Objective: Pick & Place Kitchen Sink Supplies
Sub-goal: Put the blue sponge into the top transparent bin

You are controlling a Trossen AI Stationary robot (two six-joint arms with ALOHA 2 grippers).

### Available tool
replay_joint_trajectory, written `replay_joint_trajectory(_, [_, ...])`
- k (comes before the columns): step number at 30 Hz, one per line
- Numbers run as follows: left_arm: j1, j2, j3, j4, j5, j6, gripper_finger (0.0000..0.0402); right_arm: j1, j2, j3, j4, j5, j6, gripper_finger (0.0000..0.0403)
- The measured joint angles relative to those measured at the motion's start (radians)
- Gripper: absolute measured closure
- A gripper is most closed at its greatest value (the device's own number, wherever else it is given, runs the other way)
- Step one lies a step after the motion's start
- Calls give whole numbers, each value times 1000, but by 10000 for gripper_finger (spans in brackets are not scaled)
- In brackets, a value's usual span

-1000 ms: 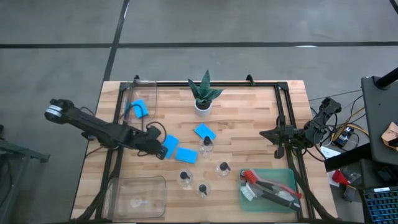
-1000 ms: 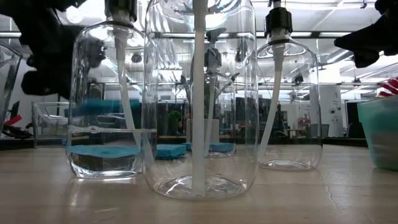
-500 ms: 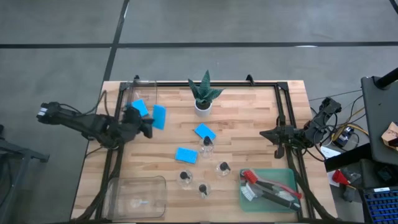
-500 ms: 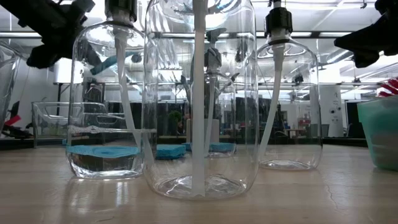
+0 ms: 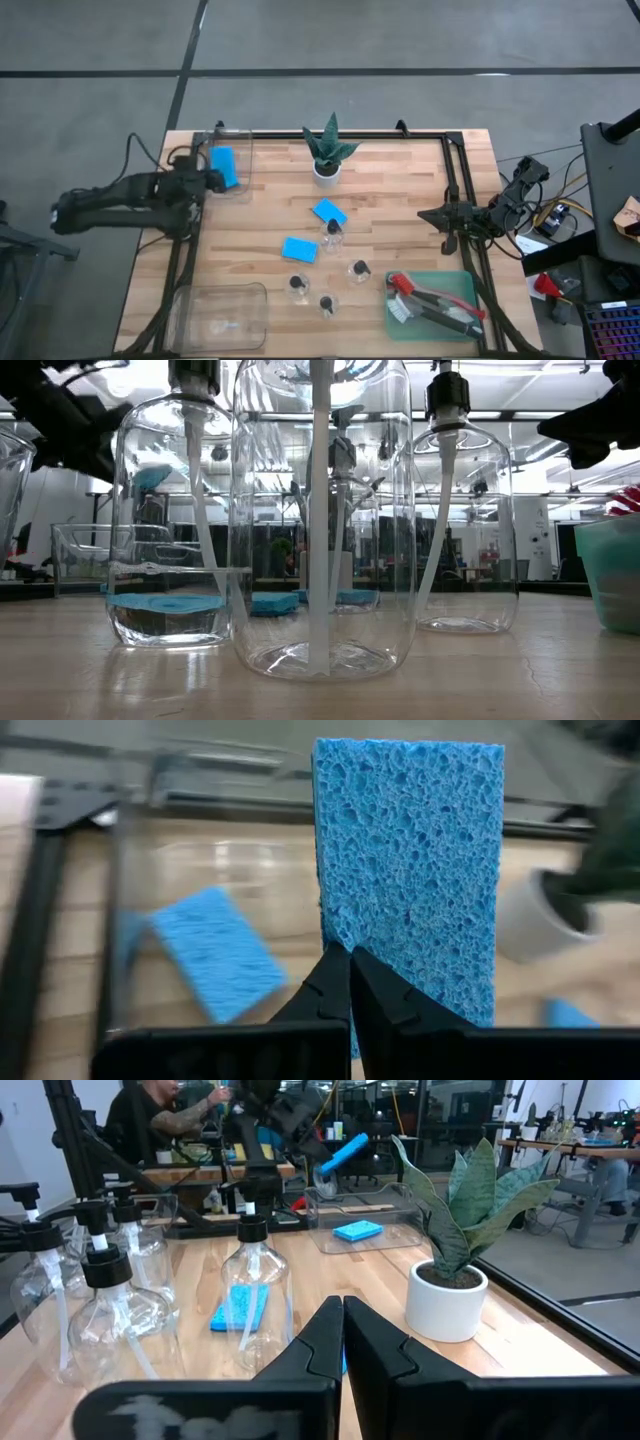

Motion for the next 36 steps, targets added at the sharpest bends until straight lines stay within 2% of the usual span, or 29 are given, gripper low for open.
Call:
replay_joint_trajectory(5, [189,48,0,15,80,101,401,0,0,0,0,0,0,394])
replay_joint_trajectory(7, [269,77,0,44,139,188,401,0,0,0,0,0,0,394])
replay_joint_trajectory(13, [493,169,0,104,368,318,401,0,0,0,0,0,0,394])
replay_joint_trajectory(18, [621,244,-1,111,472,383,401,0,0,0,0,0,0,394])
replay_joint_trajectory(24, [661,308,-1,135,474,419,378,0,0,0,0,0,0,394])
replay_joint_trajectory(32, [659,307,35,183,478,502,277,0,0,0,0,0,0,394])
replay_joint_trajectory(36, [630,282,81,231,540,562,245,0,0,0,0,0,0,394])
